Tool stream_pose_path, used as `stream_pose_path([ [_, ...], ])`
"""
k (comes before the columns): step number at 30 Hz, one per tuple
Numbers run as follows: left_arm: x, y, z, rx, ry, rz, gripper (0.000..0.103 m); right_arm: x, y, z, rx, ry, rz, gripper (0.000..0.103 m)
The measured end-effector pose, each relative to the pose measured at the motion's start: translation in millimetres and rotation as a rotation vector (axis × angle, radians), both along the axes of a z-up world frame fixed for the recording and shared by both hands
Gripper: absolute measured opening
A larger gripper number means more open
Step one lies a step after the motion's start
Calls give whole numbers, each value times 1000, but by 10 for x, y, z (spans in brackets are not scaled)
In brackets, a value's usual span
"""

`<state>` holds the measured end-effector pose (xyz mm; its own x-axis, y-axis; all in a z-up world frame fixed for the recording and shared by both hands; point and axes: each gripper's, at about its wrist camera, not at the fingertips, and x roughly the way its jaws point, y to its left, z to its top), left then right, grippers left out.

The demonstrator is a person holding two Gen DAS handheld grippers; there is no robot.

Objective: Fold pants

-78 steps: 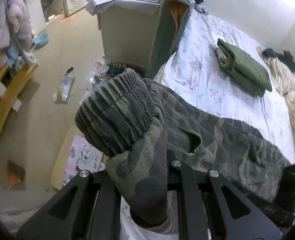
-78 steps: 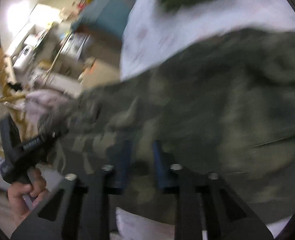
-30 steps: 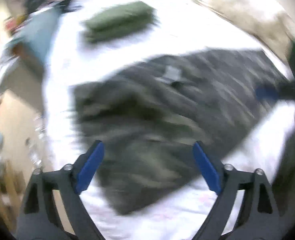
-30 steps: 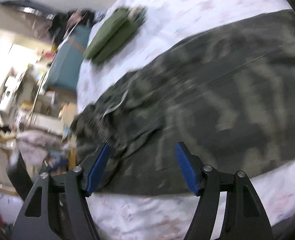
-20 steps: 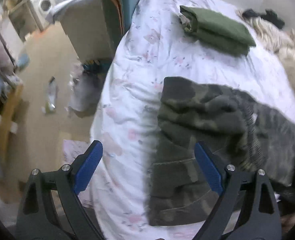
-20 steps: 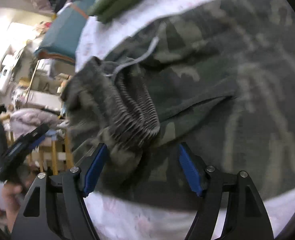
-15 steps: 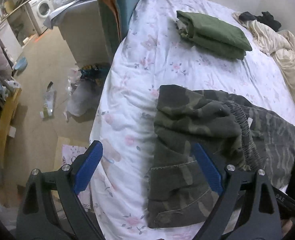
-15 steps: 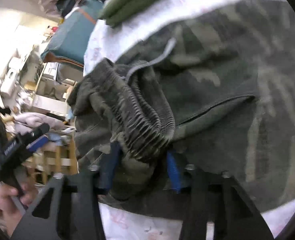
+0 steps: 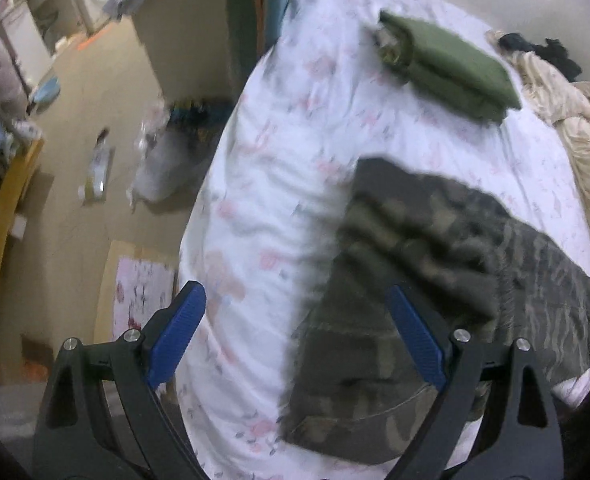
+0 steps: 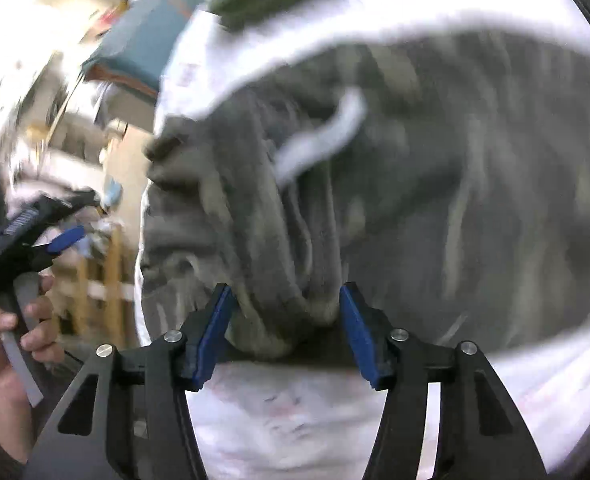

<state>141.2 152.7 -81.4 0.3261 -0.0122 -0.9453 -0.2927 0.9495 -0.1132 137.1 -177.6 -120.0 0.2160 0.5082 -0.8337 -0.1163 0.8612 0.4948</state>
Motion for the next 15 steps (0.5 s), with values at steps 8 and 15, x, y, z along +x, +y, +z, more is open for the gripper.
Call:
stream_pose_path([
  [8, -187, -105, -571, -47, 211, -79, 91, 1183, 941, 540, -50, -139, 352, 58],
  [15, -242, -294, -982, -7, 351, -183, 91, 1454, 1555, -88, -126, -23, 527, 6],
])
